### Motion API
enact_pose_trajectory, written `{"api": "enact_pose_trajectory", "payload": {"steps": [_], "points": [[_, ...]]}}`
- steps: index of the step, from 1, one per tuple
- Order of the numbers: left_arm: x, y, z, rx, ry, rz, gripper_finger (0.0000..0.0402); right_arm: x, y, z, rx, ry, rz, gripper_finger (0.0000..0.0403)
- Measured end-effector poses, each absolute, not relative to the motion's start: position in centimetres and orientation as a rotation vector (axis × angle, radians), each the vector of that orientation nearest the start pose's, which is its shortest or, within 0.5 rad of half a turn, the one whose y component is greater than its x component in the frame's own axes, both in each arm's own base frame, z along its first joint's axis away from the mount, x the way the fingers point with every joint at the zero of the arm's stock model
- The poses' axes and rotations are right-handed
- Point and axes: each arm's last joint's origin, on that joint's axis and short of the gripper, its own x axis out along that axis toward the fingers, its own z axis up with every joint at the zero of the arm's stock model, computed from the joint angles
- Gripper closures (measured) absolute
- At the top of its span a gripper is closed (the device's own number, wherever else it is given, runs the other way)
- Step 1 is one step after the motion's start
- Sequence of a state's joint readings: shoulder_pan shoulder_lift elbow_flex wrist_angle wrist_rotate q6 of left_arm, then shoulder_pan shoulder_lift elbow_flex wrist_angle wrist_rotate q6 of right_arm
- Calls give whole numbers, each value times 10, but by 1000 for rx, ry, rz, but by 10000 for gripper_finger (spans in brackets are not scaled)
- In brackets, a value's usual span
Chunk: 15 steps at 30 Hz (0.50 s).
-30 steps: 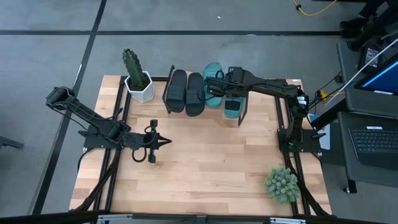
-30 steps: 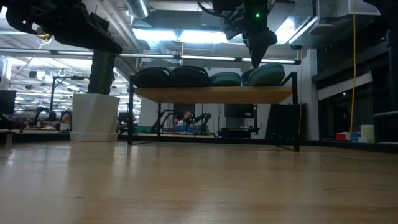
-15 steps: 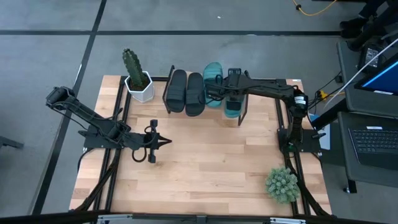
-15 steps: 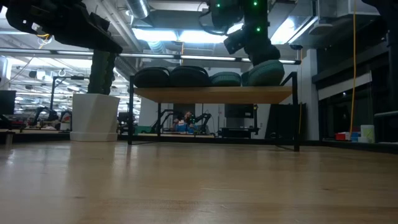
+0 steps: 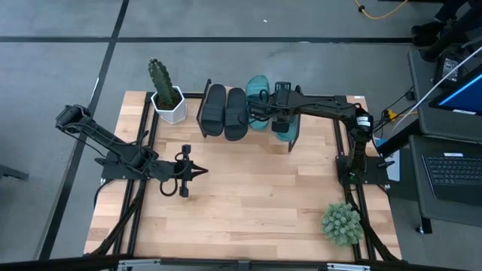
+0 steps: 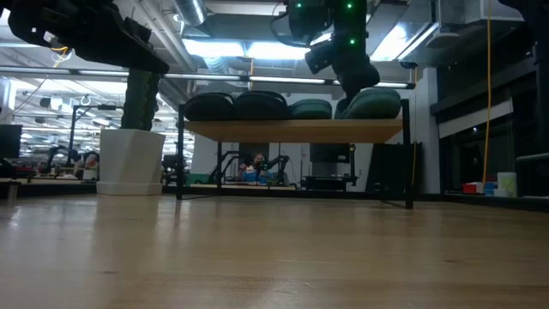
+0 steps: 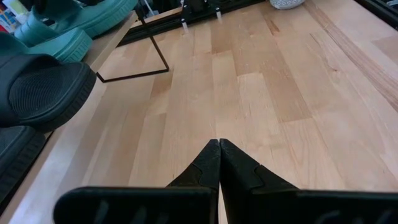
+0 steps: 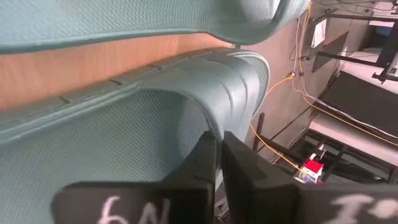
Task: Pick and place slides into the shelf
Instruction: Adjust the green slides on the shelf
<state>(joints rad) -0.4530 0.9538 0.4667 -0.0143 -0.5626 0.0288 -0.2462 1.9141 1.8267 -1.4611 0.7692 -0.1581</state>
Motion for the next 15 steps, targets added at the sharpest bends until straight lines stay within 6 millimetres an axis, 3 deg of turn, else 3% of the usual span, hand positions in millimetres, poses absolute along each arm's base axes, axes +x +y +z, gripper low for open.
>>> {"api": "enact_pose_trajectory", "payload": {"steps": [10, 15], "points": [[180, -70, 213, 272, 440, 101, 401, 345, -107, 302, -489, 1593, -715, 344], [180, -70, 213, 273, 440, 101, 401, 348, -100, 319, -483, 1540, -708, 345]]}}
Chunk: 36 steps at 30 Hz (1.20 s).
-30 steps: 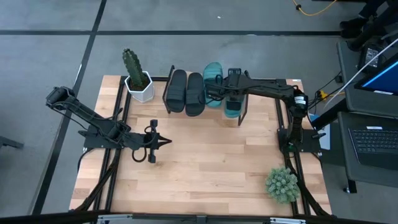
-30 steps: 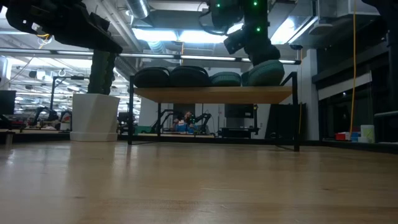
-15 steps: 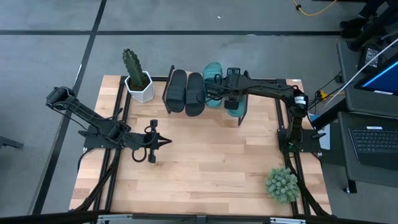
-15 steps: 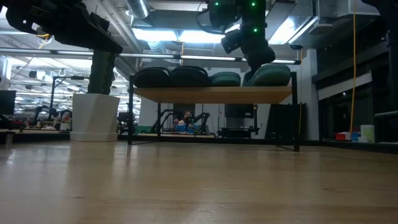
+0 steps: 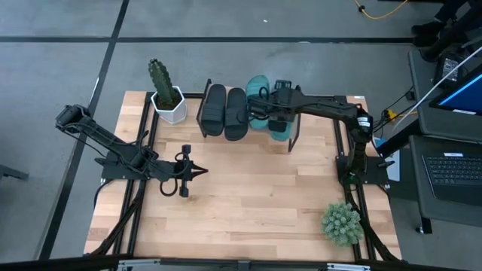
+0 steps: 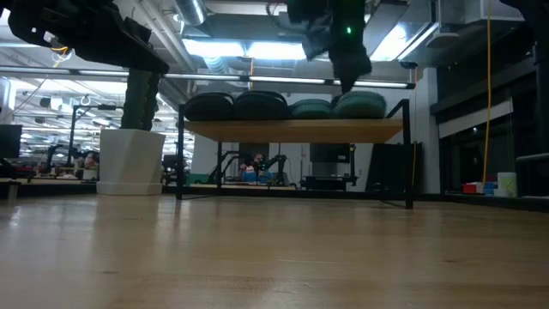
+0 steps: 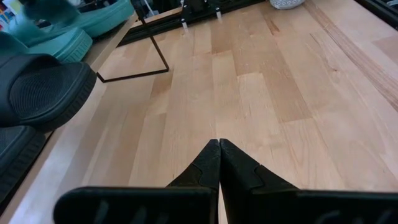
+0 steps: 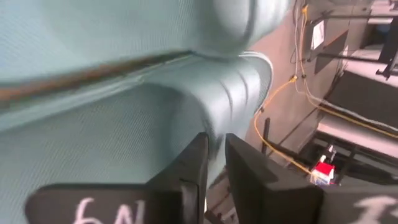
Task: Pick and place slides into the shelf
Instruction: Adjust the green slides on the shelf, then return to Home Position
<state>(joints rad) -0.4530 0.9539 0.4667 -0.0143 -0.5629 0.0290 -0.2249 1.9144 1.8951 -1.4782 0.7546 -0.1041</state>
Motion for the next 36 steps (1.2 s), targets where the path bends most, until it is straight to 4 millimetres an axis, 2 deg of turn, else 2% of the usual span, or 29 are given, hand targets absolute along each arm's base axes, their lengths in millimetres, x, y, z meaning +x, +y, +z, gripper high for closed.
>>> {"api": "enact_pose_trajectory", "payload": {"steps": [8, 17, 25, 29, 33, 36], "points": [[180, -70, 213, 272, 440, 101, 401, 346, -85, 361, -429, 1430, -692, 365], [180, -71, 214, 273, 432, 100, 401, 343, -67, 390, -363, 1305, -630, 396], [184, -72, 223, 315, 363, 90, 401, 325, -47, 417, -342, 1182, -620, 399], [187, -71, 233, 302, 344, 97, 401, 317, -36, 431, -269, 1087, -571, 400], [185, -69, 238, 304, 327, 68, 401, 320, -22, 430, -274, 1067, -528, 400], [181, -66, 241, 287, 330, 36, 401, 327, -12, 418, -288, 1040, -500, 400]]}}
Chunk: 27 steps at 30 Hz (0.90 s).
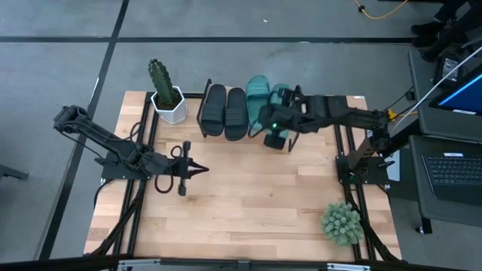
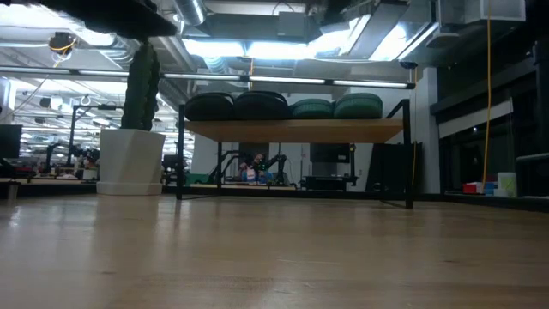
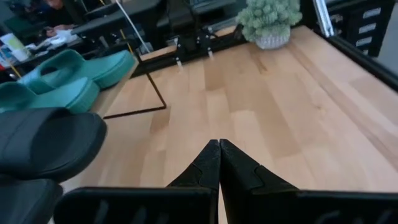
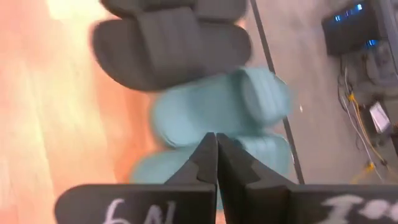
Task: Pick and place slides into the shelf
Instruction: Return to Home Position
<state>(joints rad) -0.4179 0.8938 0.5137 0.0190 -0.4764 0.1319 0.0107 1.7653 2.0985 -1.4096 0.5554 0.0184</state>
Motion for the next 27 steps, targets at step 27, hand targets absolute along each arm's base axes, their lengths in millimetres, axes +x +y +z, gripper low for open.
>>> {"api": "enact_pose_trajectory", "payload": {"steps": [27], "points": [[131, -7, 276, 184, 168, 108, 401, 205, 15, 303, -150, 369, 13, 399]]}}
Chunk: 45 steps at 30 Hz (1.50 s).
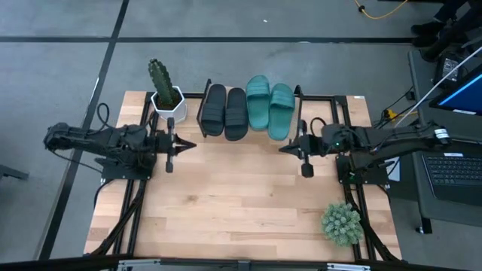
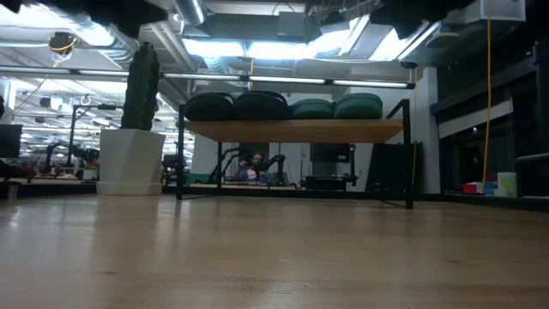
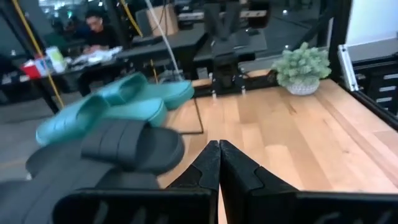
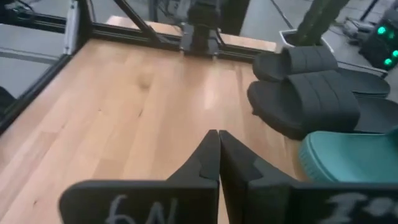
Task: Pick and place slides into the shelf
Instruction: Return to Home Position
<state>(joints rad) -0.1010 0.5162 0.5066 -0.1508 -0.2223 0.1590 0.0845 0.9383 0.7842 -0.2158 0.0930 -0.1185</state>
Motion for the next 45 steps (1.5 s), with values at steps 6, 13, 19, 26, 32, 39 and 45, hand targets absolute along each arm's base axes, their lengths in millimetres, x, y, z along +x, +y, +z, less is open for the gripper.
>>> {"api": "enact_pose_trajectory", "payload": {"steps": [6, 13, 19, 26, 32, 39, 45], "points": [[123, 2, 255, 140, 163, 60, 401, 192, 15, 275, -154, 299, 78, 399], [106, 6, 232, 118, 45, 101, 402, 173, 14, 255, -122, 253, 76, 399], [100, 5, 207, 90, -48, 101, 401, 157, 13, 253, -127, 192, 74, 399], [99, 5, 185, 111, -39, 104, 402, 133, 11, 265, -148, 97, 71, 399], [101, 6, 171, 108, -40, 131, 402, 111, 9, 269, -143, 59, 68, 399], [101, 6, 173, 130, -57, 132, 402, 96, 7, 265, -172, 82, 69, 399], [101, 6, 174, 61, -66, 130, 401, 94, 7, 244, -198, 74, 69, 399]]}}
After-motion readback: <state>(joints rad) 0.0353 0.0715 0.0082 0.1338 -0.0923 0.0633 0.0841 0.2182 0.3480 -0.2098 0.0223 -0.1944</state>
